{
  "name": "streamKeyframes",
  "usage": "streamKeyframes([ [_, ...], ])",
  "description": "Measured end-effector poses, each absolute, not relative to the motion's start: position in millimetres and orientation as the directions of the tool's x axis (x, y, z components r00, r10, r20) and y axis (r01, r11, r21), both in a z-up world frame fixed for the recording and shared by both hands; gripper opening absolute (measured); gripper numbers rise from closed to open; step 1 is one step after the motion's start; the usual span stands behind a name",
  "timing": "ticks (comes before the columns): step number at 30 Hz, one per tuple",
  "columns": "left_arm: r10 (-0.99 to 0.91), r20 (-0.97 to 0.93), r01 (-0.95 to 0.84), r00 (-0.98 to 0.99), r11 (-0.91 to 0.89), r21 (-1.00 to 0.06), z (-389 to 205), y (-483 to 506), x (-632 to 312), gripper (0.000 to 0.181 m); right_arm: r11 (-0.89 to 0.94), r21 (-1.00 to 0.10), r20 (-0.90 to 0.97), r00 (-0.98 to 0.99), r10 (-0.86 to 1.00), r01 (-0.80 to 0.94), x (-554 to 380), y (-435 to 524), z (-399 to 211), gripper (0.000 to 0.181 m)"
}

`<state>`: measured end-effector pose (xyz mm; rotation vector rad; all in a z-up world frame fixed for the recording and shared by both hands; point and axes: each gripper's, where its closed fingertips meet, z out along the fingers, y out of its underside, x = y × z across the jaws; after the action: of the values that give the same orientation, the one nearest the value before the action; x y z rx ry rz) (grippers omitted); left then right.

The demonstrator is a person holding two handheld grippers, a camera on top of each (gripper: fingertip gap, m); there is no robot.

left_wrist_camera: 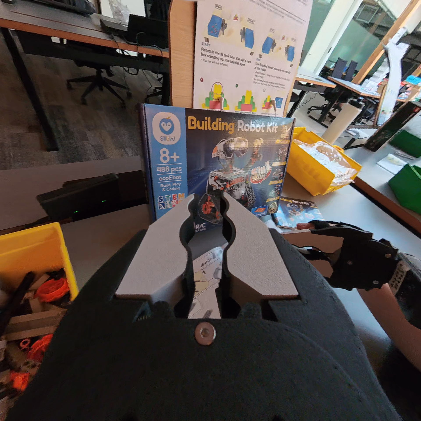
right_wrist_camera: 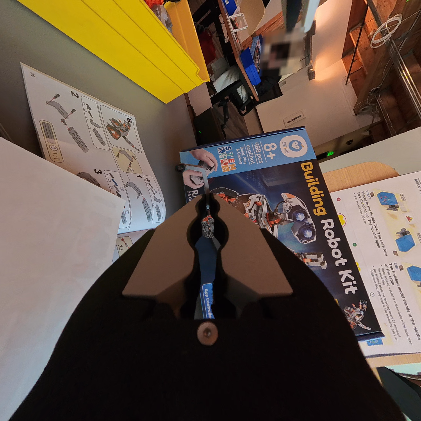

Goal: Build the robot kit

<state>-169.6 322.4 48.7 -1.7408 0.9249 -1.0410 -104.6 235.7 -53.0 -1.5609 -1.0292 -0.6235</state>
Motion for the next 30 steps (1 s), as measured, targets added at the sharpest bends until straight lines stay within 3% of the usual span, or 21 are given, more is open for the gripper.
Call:
streamKeyframes([
  [30, -0.925, 0.285, -0.211, 0.252, -0.34, -0.916, 45.2, 301.2, -159.9, 0.014, 0.008, -0.536, 0.81, 0.512, 0.285, 0.844, -104.6, 230.7, -41.7, 0.0],
])
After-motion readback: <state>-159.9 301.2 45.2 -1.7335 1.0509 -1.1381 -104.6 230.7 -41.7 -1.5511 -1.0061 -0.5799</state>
